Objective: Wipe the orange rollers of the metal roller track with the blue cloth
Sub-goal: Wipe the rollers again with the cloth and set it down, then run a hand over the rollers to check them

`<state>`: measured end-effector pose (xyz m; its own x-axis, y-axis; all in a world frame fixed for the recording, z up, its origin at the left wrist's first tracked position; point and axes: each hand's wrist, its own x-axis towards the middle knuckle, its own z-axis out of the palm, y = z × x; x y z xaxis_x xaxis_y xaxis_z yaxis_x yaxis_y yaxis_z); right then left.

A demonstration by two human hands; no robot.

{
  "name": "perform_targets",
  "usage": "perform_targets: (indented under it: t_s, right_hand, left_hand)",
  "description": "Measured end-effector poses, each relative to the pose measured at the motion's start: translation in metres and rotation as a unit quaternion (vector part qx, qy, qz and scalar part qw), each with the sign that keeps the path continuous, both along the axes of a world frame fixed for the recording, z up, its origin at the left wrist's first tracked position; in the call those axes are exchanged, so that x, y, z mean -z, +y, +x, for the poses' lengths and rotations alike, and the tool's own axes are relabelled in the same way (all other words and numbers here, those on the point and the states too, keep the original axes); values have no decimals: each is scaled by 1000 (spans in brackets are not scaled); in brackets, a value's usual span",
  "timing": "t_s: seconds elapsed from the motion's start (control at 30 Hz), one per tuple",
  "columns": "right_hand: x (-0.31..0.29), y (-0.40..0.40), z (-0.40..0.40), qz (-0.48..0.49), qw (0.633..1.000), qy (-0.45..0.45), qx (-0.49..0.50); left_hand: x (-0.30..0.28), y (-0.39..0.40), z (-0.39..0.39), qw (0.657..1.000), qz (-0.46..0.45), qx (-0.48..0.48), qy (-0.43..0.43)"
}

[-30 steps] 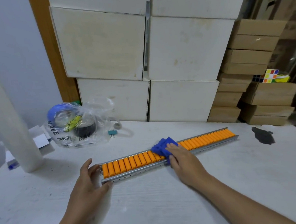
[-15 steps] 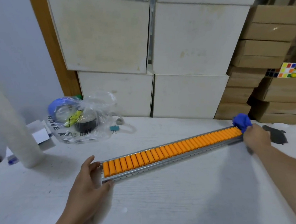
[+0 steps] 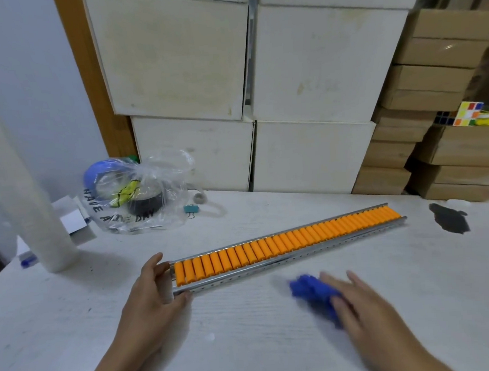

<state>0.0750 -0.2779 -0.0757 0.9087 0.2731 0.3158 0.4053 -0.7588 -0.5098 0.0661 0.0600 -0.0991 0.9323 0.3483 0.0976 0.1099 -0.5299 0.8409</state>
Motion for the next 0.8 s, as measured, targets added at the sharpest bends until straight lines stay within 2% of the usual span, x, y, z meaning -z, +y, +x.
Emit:
perform_targets:
  t_s: [0.1,0.13,0.27,0.37,0.53,0.7,0.8]
  right_hand:
    - [36,6,-23,-111,990,-13,-89]
    - [43,5,-25,-122,988,-3,-98]
    - [42,4,-27,-81,993,18,-84]
    - [37,9,-31,-83,995,2,-52]
    - [29,12,-34,-89,994,35,-46]
    - [30,8,-37,-33,995,50,-79]
    - [17,12,-41,17,996,58,-64]
  left_hand:
    - [0,0,-1,1000,1,1,7]
    - [0,1,-1,1000,3,2,8]
    - [-1,2,0,1000,16,2,11]
    - [-2,2,0,1000,25,0,11]
    - [-2,2,0,999,35,0,16]
    - [0,3,0,999,38,-3,15]
    - [-1,3,-1,999,40,-1,13]
